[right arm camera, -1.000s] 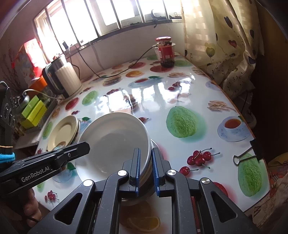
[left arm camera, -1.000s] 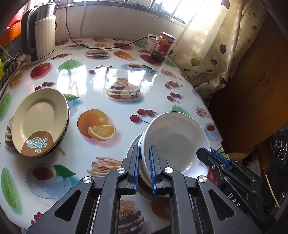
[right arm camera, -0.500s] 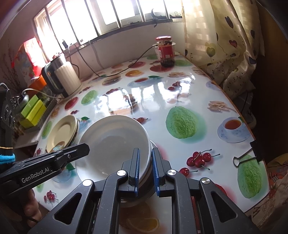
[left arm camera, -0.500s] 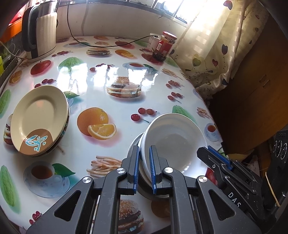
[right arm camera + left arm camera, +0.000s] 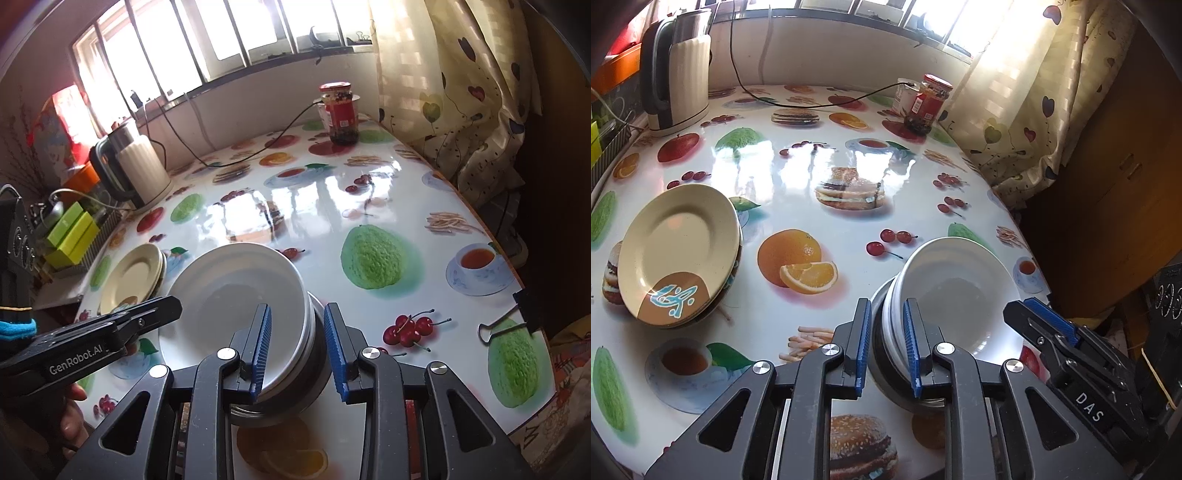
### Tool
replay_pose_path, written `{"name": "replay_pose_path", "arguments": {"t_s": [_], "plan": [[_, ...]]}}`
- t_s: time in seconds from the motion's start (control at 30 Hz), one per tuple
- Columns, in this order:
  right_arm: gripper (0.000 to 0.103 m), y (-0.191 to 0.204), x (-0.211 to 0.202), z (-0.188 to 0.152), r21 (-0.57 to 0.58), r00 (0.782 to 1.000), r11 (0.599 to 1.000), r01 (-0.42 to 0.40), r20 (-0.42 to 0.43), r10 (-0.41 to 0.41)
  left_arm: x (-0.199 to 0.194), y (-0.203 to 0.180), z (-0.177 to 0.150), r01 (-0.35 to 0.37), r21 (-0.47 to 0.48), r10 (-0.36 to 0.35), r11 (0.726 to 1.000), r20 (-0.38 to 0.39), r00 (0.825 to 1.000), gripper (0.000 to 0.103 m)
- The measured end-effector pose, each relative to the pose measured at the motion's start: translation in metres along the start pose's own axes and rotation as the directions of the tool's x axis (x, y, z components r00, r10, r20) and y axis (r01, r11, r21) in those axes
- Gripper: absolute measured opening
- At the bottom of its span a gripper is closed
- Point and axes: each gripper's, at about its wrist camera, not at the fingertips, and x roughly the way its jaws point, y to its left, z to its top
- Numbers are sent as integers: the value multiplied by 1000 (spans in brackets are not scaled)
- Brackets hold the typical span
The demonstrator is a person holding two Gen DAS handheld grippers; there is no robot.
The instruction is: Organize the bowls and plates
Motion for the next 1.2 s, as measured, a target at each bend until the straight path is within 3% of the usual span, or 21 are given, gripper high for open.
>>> {"name": "replay_pose_path", "arguments": {"t_s": [0.17, 0.6, 0.93, 1.2], "plan": [[31, -3, -9, -1, 7, 999, 1000, -14, 37, 13, -14, -5, -4, -46, 66, 41, 997, 80, 996, 21], [32, -19, -26, -8, 35, 995, 999, -6, 96, 3, -27, 4, -20, -116, 87, 101, 989, 159, 982, 22], [32, -44, -27, -21, 76, 995, 997, -13, 104, 5, -21, 32, -33, -55, 15, 52, 998, 147, 988, 22], [32, -57, -11, -32, 115, 997, 992, -54, 67, 47, -4, 48, -37, 82, -91, -74, 992, 98, 992, 22]]}}
